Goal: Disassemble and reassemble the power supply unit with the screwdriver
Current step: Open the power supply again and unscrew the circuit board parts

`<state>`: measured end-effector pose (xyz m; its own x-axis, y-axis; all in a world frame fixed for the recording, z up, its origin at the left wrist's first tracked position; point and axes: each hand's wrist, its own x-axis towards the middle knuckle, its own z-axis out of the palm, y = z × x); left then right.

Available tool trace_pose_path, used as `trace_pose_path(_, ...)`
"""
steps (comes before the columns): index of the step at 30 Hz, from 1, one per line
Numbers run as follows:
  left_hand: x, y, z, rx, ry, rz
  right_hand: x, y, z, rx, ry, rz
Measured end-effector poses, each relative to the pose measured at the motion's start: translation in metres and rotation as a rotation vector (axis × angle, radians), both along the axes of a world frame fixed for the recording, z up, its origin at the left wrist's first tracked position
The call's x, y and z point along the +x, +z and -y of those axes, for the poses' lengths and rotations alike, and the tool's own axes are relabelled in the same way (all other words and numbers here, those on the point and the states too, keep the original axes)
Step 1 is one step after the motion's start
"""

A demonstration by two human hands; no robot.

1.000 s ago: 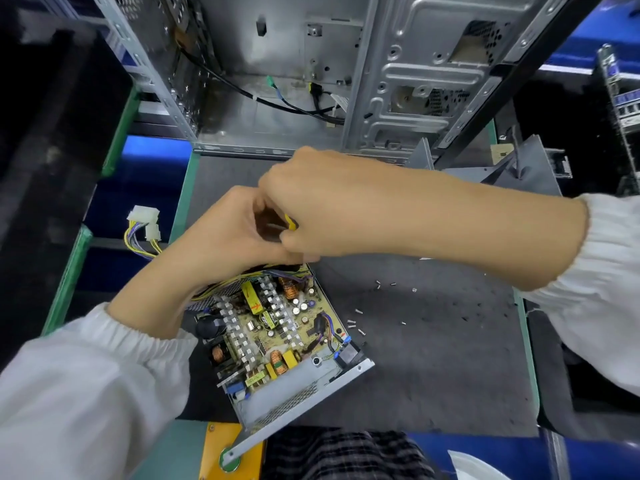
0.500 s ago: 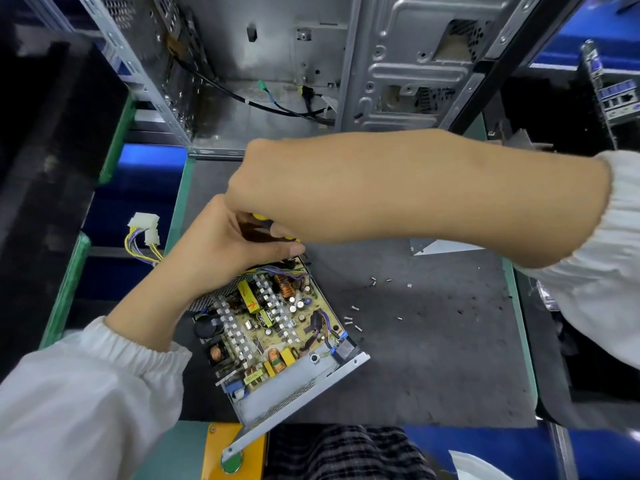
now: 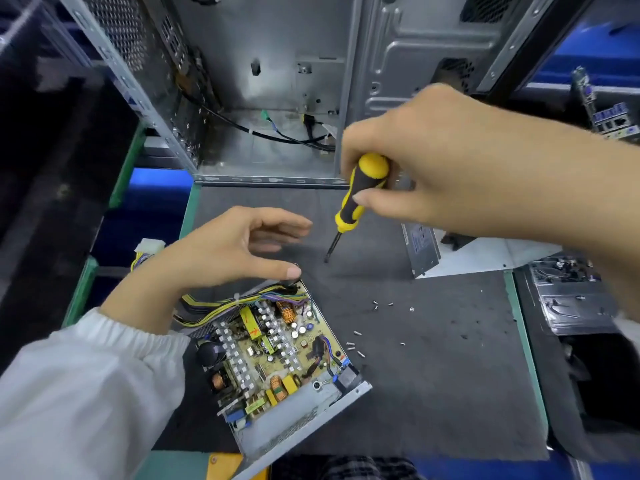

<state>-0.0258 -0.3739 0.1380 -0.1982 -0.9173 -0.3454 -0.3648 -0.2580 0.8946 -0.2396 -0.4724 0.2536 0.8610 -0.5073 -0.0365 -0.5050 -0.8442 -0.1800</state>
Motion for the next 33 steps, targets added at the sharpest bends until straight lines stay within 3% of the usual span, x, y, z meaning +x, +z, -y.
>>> trace_pose_path(6, -0.014, -0.009, 0.017, 0.101, 0.027, -0.075, -0.026, 0.020, 0.012, 0.308, -0.111, 0.093)
trace_pose_path(18, -0.022, -0.006, 0.023, -0.004, 0.215, -0.316, -0.043, 0.005, 0.023, 0.550, -0.148, 0.346)
trace_pose_path(20, -0.021, -0.007, 0.023, -0.035, 0.230, -0.279, -0.045, 0.002, 0.023, 0.544, -0.151, 0.311)
trace_pose_path(25, -0.024, -0.008, 0.020, -0.130, 0.231, -0.126, -0.032, -0.006, 0.022, 0.430, -0.025, 0.013)
trace_pose_path(33, -0.019, -0.008, 0.006, -0.188, 0.348, 0.101, -0.039, -0.011, 0.019, 0.388, 0.013, 0.176)
